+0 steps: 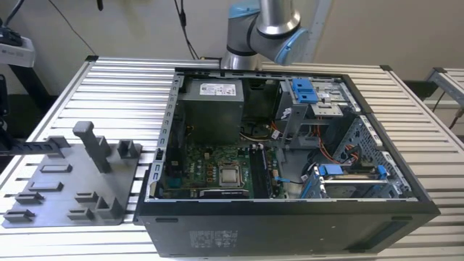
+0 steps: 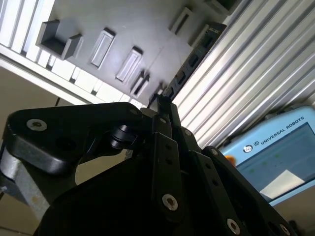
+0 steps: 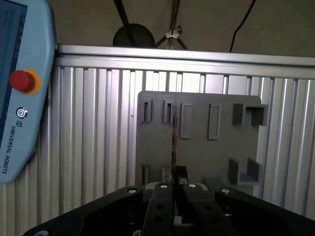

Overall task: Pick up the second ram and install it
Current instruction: 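Pick up the second ram and move it above second insertion slot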

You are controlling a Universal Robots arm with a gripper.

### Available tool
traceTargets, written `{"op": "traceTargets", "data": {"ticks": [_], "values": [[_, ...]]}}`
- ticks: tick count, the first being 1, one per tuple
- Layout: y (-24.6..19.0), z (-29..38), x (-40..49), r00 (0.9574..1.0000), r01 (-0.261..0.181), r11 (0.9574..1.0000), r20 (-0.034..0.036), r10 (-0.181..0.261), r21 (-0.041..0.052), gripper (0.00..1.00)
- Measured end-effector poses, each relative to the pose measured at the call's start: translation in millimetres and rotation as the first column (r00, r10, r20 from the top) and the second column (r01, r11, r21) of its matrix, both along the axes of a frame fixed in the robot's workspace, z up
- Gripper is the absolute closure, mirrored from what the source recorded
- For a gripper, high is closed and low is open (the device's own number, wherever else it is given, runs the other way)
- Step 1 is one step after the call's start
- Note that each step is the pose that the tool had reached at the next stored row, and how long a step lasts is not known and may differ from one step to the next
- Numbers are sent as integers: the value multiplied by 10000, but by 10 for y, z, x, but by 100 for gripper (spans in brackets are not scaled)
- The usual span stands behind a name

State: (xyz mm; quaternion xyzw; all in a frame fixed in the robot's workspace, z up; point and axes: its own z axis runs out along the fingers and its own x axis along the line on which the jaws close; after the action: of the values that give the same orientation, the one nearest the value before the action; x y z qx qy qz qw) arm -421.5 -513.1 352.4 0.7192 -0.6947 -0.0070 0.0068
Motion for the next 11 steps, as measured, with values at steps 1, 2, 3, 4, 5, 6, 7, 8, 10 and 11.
{"op": "traceTargets", "data": {"ticks": [1, 2, 3, 4, 5, 6, 7, 8, 10, 11], "values": [[0, 17, 0, 10000, 0, 10000, 0, 0, 0, 86], [0, 32, 0, 10000, 0, 10000, 0, 0, 0, 86], [0, 48, 0, 10000, 1, 10000, -1, -1, 0, 86], [0, 63, 0, 10000, 0, 10000, 0, 0, 0, 86], [0, 79, 0, 10000, 1, 10000, 1, -1, 1, 86], [0, 96, 0, 10000, 0, 10000, 0, 0, 0, 86], [0, 110, 0, 10000, 0, 10000, 0, 0, 0, 86], [0, 124, 0, 10000, 1, 10000, 0, -1, 0, 86], [0, 150, 0, 10000, 1, 10000, 0, -1, 0, 86], [0, 161, 0, 10000, 1, 10000, 1, -1, 0, 86]]}}
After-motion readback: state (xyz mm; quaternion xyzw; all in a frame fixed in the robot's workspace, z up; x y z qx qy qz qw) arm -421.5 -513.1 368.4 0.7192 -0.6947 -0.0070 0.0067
